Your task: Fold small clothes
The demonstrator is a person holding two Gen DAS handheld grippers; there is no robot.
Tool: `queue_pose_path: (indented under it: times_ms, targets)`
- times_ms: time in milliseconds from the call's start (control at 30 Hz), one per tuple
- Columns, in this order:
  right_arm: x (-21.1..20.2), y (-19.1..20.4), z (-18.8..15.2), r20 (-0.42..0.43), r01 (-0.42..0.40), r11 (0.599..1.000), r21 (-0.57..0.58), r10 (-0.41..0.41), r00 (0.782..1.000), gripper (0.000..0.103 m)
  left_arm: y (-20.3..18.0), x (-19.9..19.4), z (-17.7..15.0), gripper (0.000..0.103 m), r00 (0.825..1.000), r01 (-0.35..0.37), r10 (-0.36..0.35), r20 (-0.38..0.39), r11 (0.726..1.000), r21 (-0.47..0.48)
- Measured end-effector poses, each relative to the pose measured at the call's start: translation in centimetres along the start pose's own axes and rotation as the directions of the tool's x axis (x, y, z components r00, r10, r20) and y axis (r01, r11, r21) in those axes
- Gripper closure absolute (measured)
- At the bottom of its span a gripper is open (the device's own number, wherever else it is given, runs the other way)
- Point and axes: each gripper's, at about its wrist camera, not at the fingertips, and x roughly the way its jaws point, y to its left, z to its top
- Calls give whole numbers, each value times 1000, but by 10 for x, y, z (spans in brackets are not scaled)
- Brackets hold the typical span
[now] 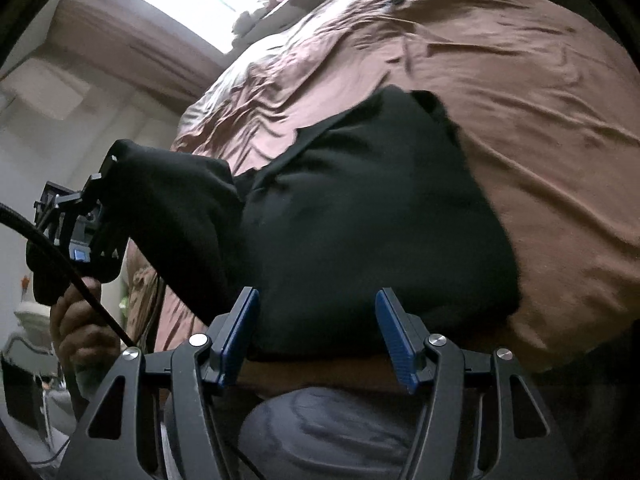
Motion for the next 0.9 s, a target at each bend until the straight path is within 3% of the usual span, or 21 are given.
queue_pose_path:
  times_ms: [167,233,267,300,367,500,633,767,900]
  targets:
    - [-19,-21,-5,21,23,998,54,-25,999,44,-3,60,-26,88,991,14,-16,-134,1000,-10]
    - [-27,-28,-8,27,37,997,74,-39,999,44,-2,83,-38,75,977,-23,19,-213,1000,-17]
    - [-30,-31,-8,29,39,996,82,-42,999,44,0,94,-44,61,968,-54,49,-247,998,-11]
    - [-33,-34,-10,30,42,995,89,-45,999,44,1,101,-48,54,962,-63,58,-268,998,-9]
    - [-38,-41,-12,32,49,994,100,-52,998,44,4,105,-57,48,955,-56,49,-293,998,-15]
    - [-44,-48,-17,24,54,993,109,-57,998,44,11,88,-53,36,959,-107,102,-263,994,-5]
    - [-37,-45,-14,2,65,995,77,-65,998,44,21,65,-34,36,962,-169,166,-216,986,5]
    - [-21,-37,-3,-25,83,997,0,-83,996,44,31,36,-32,36,939,-283,287,-189,958,48]
    - [-5,-32,10,-62,90,995,-47,-93,994,44,46,12,-34,36,915,-362,363,-178,931,38]
